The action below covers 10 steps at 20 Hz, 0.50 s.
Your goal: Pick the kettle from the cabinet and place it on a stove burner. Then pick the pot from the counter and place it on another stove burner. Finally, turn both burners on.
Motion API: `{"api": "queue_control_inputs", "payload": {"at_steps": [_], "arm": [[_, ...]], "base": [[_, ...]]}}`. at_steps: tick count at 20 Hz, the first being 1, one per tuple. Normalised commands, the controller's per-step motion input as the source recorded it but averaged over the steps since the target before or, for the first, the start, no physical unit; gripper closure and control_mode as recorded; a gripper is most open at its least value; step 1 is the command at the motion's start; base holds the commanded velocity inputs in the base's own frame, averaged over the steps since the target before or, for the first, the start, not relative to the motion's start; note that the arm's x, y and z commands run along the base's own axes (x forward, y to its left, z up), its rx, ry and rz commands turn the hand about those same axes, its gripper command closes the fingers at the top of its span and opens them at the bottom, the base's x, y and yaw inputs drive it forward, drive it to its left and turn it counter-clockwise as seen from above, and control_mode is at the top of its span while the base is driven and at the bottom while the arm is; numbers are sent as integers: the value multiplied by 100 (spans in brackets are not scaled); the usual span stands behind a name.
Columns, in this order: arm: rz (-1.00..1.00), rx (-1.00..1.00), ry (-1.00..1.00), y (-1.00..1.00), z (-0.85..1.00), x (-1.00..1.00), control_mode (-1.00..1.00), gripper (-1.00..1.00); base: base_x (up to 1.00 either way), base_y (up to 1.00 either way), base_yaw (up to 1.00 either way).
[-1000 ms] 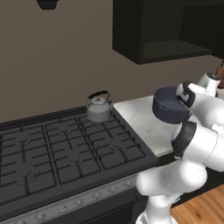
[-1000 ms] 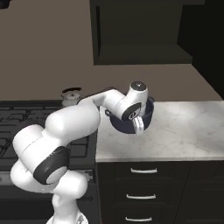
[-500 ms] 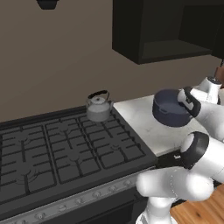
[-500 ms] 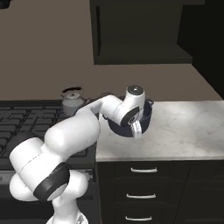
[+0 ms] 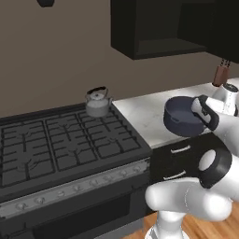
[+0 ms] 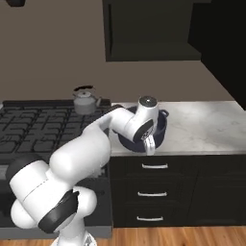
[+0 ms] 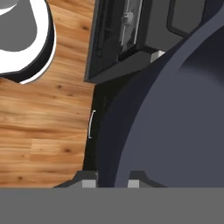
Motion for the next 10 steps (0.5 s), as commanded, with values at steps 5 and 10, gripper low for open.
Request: {"api": "queue_control_inputs", "payload": {"at_steps": [5, 10], "arm": [[0, 0, 0, 0, 0, 0, 100, 100], [0, 0, 0, 0, 0, 0, 100, 100]], "base": [[-32, 36, -2], [-27, 47, -3]]}}
